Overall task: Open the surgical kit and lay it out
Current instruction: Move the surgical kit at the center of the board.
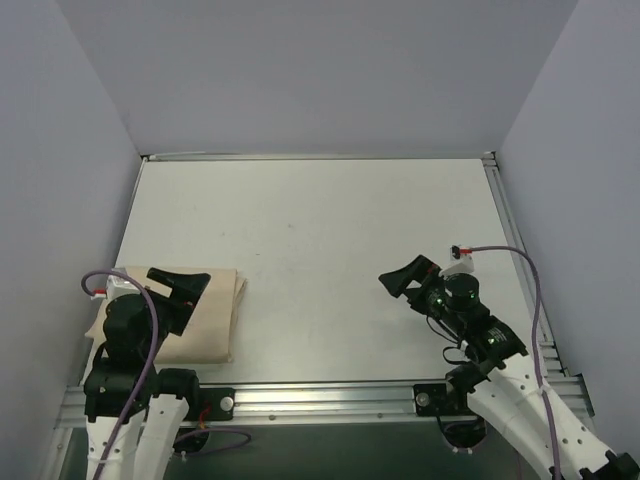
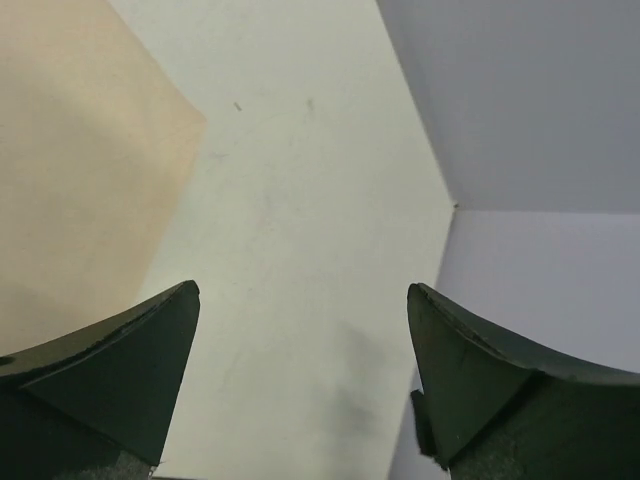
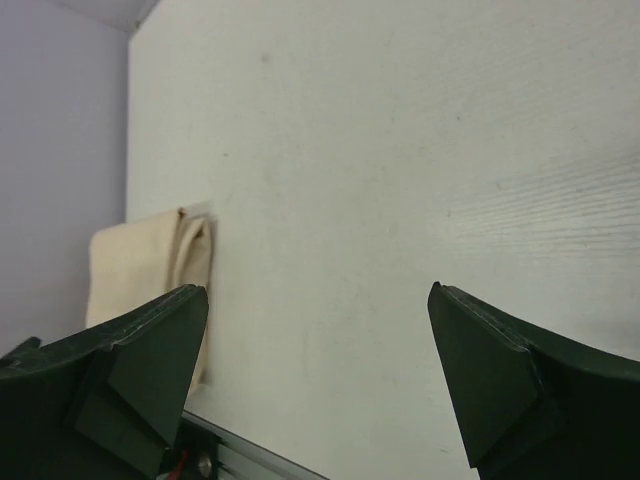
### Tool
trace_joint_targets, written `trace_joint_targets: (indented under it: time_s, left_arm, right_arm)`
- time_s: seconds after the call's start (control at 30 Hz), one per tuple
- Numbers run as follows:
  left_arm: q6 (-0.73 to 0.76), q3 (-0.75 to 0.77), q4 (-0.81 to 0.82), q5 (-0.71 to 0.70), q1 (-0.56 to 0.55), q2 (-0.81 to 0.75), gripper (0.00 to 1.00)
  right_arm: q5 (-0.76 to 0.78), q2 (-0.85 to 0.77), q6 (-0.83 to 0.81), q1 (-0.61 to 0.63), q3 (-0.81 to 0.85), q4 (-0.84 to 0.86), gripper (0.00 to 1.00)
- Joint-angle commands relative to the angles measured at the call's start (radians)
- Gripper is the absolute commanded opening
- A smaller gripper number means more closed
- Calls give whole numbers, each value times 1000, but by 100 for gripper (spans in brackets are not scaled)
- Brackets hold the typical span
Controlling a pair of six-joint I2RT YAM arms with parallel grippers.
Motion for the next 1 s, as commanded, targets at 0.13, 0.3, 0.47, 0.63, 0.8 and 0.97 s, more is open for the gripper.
trace_joint_targets:
  time_s: [0.13, 0.3, 0.47, 0.63, 0.8, 0.97]
  left_arm:
    - [320, 145, -73, 33, 5, 1, 94]
    - [380, 177, -100, 73, 7, 111, 94]
    - [444, 268, -252, 51, 7, 252, 94]
    - [478, 285, -310, -38, 7, 242, 98]
    - [496, 286, -306, -31, 7, 173, 100]
    - [507, 338, -301, 17, 7, 164, 92]
  right_arm:
    - [-119, 282, -188, 16, 88, 262, 100]
    - [-244, 572, -219, 74, 161, 596, 100]
    - [-278, 950, -243, 222, 364, 718, 96]
    - [-307, 1259, -234, 324, 582, 779, 90]
    - [-324, 1535, -127, 402, 763, 867, 82]
    - [-319, 1704, -69, 476, 878, 894, 74]
